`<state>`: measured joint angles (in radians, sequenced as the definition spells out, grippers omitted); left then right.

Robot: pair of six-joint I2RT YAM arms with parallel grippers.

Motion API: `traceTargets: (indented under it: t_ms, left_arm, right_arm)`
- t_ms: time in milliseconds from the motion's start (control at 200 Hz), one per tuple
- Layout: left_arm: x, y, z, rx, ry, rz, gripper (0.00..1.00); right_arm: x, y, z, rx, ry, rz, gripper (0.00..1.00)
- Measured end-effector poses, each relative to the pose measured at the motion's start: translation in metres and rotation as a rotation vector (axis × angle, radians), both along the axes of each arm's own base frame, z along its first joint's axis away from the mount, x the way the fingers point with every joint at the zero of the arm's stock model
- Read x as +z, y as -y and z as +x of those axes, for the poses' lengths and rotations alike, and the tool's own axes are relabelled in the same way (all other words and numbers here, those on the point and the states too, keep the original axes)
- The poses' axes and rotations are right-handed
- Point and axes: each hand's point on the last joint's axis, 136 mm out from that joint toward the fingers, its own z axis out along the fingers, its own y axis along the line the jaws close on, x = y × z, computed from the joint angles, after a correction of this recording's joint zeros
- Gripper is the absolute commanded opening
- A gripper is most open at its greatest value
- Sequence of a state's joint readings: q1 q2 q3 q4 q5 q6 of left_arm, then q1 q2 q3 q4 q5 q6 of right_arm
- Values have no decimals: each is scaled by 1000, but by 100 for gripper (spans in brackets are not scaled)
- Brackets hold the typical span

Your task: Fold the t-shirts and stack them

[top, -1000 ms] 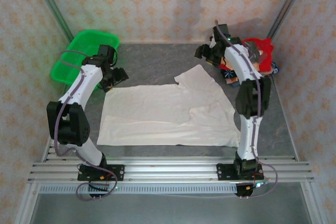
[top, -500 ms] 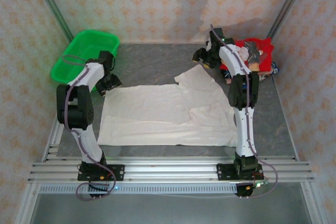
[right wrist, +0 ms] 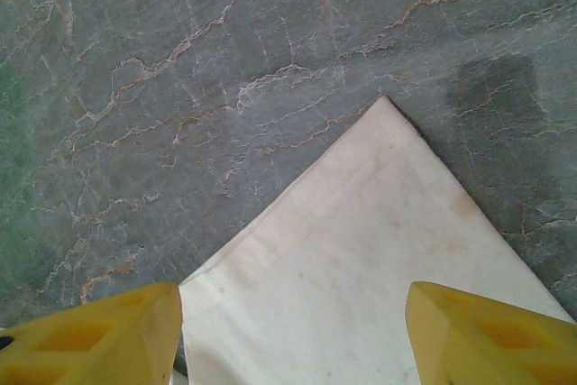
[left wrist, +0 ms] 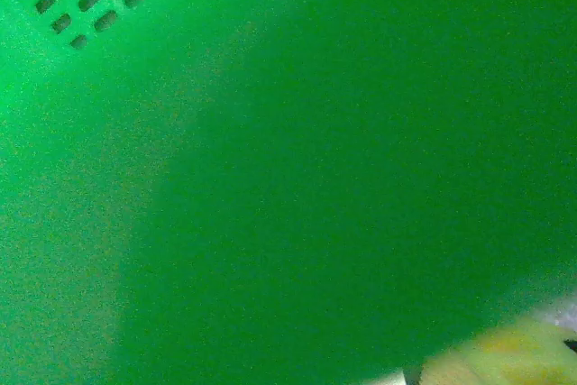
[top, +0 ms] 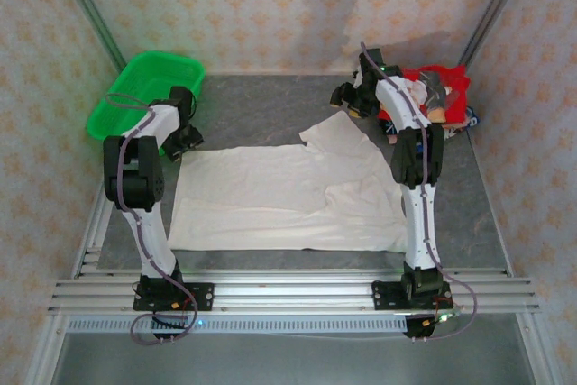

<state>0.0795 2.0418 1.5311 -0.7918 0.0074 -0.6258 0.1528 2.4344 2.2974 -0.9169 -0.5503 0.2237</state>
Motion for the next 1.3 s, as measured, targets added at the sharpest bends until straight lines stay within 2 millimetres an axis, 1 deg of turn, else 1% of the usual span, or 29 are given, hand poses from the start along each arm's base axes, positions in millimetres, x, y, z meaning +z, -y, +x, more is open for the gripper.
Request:
traceTargets:
  t_ms: [110, 230, 400, 485, 580, 695, 791, 871, 986, 1061, 1136, 1231, 1301]
  left_arm:
    - [-1, -1, 2, 22, 5, 5, 59]
    - [-2, -2, 7, 43, 11, 1, 53]
    - [-3, -2, 8, 55, 10, 6, 52]
    - [-4, -1, 7, 54, 7, 8, 54]
    - [-6, 0, 7, 53, 22, 17, 59]
    - [-4, 2, -5, 46, 15, 18, 63]
    - [7, 5, -9, 36, 24, 20, 66]
    - [28, 13, -6, 17, 63, 23, 66]
    - [65, 30, 5, -22, 156, 19, 64]
    - [75, 41, 6, -44, 183, 7, 61]
    - [70, 48, 4, -55, 178, -6, 60]
    - [51, 50, -8, -53, 125, -17, 59]
    - [38, 49, -11, -44, 93, -21, 59]
  right_arm:
    - [-1, 3, 2, -7, 1, 1, 67]
    - [-2, 10, 10, -24, 10, 3, 67]
    - [-2, 19, 20, -51, 22, 9, 67]
    - [-2, 22, 21, -62, 22, 12, 67]
    - [-1, 23, 22, -68, 21, 14, 67]
    - [-1, 22, 22, -73, 19, 16, 67]
    - [-1, 22, 22, -76, 18, 18, 67]
    - [-1, 22, 22, -79, 17, 20, 67]
    - [-1, 22, 22, -81, 16, 20, 67]
    - [-1, 22, 22, -81, 18, 21, 67]
    - [0, 21, 24, -80, 23, 24, 67]
    - [0, 20, 24, -77, 26, 30, 67]
    - [-1, 20, 24, -76, 26, 33, 67]
